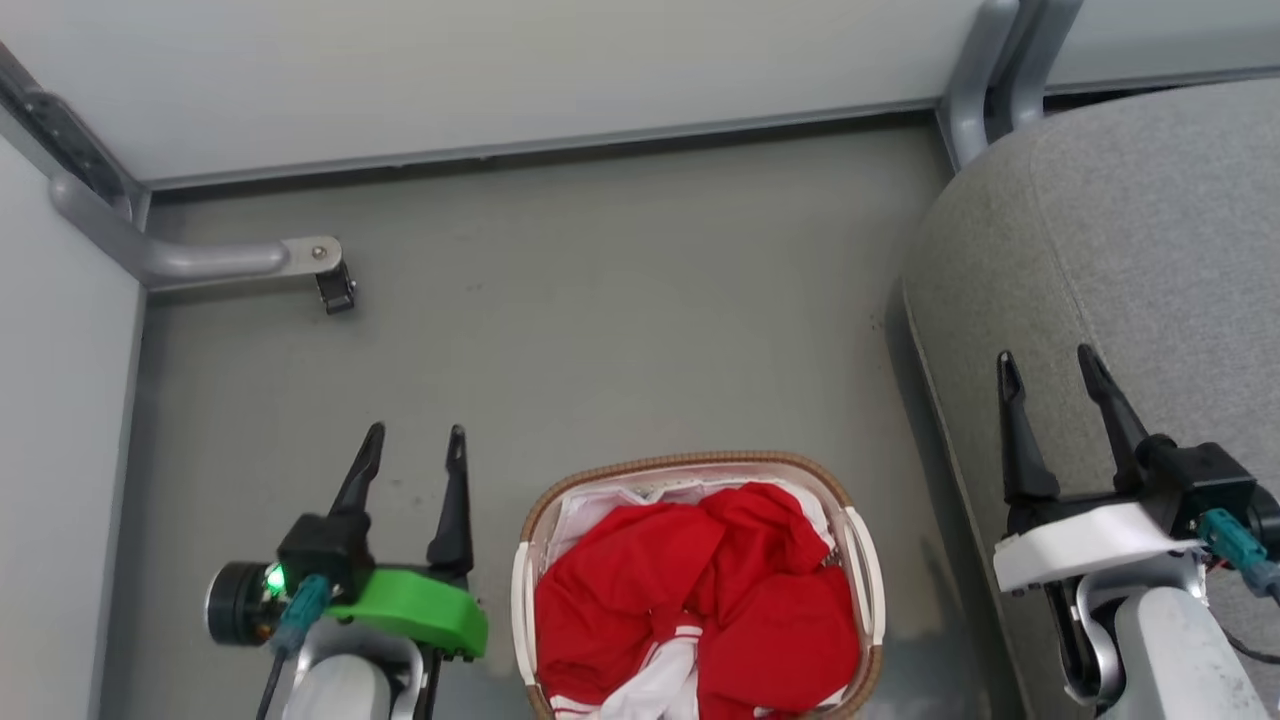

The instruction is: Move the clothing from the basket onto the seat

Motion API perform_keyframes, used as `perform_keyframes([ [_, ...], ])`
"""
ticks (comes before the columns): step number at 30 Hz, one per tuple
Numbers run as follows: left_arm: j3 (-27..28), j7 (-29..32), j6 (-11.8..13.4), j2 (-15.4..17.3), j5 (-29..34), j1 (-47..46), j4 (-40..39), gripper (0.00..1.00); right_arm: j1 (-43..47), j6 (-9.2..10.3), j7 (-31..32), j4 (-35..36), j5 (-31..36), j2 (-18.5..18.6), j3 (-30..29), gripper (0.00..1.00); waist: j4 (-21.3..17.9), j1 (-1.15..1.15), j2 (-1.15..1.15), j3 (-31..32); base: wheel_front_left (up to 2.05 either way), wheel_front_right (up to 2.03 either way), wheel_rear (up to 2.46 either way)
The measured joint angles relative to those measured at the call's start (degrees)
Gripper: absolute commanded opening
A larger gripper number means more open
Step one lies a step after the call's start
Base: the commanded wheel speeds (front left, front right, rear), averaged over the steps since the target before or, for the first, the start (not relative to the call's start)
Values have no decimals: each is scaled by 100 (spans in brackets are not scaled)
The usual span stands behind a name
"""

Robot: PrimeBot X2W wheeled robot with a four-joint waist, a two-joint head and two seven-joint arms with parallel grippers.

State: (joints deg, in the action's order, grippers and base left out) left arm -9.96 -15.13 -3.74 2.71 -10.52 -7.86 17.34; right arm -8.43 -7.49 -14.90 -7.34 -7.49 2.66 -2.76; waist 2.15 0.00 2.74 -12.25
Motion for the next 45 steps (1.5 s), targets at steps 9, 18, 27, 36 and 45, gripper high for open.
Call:
perform_keyframes([
  [9, -1137, -3, -178, -1, 410, -1310, 1521, 100, -689, 0, 0, 160, -53, 0, -84, 100, -112, 0, 0, -1051, 0, 0, 0],
  [18, -2316, 0, -278, -4, 354, -2424, 3273, 100, -1162, -1, 0, 370, -3, 1, -108, 100, -349, 1, 0, -2125, 0, 0, 0],
  [27, -3323, 201, -119, -7, 36, -3034, 4016, 100, -1391, -1, 0, 458, -88, 2, -27, 100, -653, 1, 0, -3021, 0, 0, 0],
  [36, -3571, 348, 436, -3, -330, -3303, 4560, 100, -1551, -1, 0, 481, -230, 2, 104, 100, -934, 0, 0, -3478, 0, 0, 0],
  [45, -3761, 408, 577, -1, -683, -3405, 4762, 0, -1565, -1, 0, 461, -312, 2, 166, 100, -1059, 0, 0, -3514, 0, 0, 0],
])
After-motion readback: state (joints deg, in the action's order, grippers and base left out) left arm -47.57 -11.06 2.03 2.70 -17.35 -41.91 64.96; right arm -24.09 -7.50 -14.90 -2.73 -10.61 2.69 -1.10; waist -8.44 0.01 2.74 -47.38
